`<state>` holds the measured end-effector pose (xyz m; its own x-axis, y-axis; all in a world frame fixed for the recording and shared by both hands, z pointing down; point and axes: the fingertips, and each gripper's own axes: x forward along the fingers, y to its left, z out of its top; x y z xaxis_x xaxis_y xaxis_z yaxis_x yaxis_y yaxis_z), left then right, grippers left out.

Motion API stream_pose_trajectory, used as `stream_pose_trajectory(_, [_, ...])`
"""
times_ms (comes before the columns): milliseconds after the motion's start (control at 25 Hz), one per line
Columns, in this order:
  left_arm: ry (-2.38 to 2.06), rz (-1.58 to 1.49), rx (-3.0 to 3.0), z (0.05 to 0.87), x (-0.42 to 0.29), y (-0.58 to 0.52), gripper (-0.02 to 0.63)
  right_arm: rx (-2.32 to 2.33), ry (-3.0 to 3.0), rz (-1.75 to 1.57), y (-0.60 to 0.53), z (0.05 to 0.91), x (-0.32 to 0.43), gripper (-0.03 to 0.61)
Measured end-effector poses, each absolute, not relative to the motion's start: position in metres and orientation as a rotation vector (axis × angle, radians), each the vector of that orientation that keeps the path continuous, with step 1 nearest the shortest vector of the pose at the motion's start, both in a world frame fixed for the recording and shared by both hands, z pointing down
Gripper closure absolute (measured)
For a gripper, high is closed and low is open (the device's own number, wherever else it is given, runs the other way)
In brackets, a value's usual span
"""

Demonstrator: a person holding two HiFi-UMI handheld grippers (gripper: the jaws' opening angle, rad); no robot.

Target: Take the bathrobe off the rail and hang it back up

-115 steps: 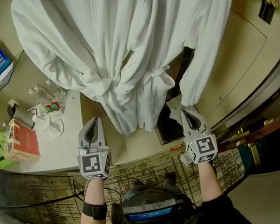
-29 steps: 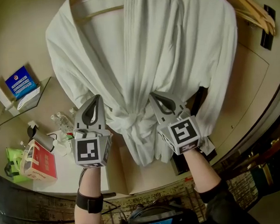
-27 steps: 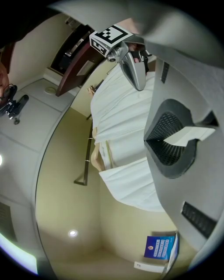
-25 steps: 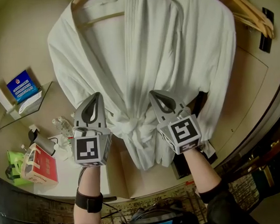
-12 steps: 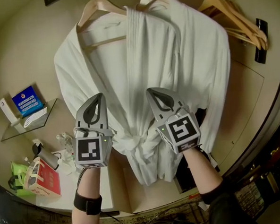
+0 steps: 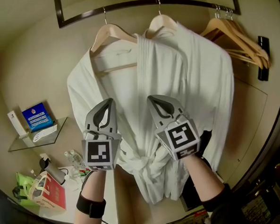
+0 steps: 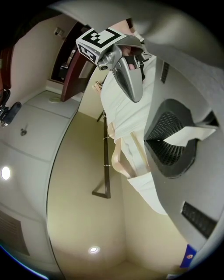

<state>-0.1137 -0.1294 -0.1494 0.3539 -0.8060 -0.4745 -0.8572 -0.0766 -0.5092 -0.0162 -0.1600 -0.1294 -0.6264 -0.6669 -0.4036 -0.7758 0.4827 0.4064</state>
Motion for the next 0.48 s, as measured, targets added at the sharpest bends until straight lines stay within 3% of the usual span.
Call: stream_pose_trajectory(480, [1.390,0.023,-1.780,-0.198,-0.115,-0.149,0.614,-1.257,2.481,0.900,-0.171,-0.172,-0.027,0.554])
